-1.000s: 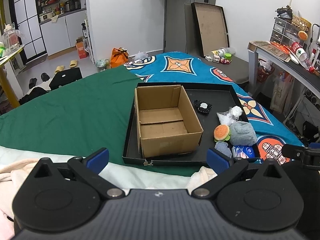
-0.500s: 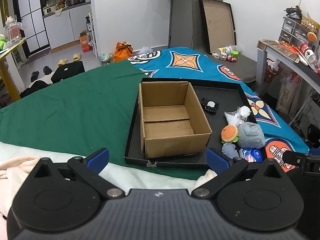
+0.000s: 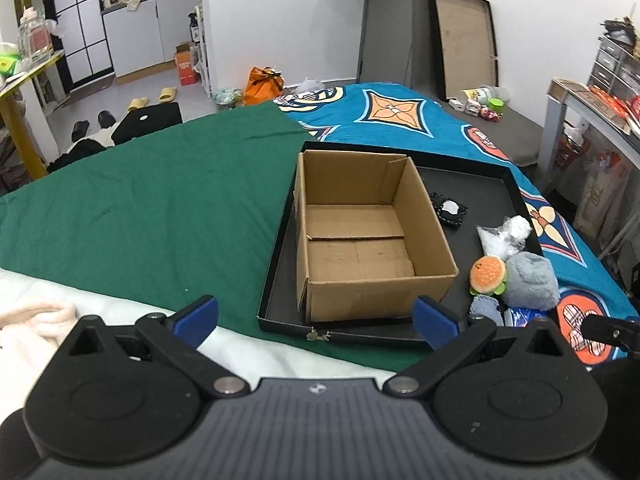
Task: Organize soft objects
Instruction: 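Move the right gripper to the grey fluffy plush and close on it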
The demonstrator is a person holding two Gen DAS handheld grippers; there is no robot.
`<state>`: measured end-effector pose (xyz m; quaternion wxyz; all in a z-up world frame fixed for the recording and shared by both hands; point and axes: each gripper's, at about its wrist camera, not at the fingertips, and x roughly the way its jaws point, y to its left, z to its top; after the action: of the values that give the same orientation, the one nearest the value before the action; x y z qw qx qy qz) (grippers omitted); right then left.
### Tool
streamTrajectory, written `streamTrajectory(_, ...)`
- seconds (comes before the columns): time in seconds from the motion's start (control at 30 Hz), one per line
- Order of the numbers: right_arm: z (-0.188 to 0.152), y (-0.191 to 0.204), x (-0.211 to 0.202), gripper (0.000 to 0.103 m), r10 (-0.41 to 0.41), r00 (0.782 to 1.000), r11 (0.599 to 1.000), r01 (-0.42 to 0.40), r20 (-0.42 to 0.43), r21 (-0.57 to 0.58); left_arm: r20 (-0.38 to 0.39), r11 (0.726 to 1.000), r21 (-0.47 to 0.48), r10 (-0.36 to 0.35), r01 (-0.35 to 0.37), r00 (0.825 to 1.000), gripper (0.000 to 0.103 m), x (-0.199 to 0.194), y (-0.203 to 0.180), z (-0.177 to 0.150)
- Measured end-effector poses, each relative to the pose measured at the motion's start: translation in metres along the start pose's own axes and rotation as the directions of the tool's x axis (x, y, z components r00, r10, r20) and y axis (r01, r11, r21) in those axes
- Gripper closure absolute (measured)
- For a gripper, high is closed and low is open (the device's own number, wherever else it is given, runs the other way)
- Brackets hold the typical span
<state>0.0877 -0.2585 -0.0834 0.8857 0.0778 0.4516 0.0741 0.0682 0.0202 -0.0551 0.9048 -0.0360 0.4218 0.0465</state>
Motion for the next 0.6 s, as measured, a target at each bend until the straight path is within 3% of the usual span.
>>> streamTrajectory(0.6,0.027,-0.026,0.050,0.000,-0.103,0.995,0.992,0.103,-0.008,0.079,-0.018,0.998,-0.062,0.027,-0.028,0.999,0.003,0.050,0.008,0.018)
